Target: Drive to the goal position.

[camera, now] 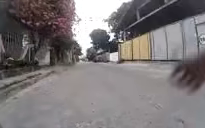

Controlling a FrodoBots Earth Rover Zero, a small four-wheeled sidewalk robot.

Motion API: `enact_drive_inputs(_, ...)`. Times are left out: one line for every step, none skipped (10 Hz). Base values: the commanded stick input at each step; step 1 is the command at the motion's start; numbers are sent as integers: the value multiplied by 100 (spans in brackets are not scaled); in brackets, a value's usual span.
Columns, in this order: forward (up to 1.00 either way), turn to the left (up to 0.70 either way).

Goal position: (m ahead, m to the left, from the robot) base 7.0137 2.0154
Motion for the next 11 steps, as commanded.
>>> enact_drive_inputs(0, 0)
enact_drive_inputs(53, 3)
enact_drive_inputs(100, 6)
enact_drive_inputs(100, 6)
enact_drive_inputs(100, 6)
enact_drive_inputs(100, 6)
enact_drive_inputs(100, 6)
enact_drive_inputs(30, 2)
enact_drive_inputs(100, 6)
enact_drive_inputs(100, 6)
enact_drive_inputs(100, 6)
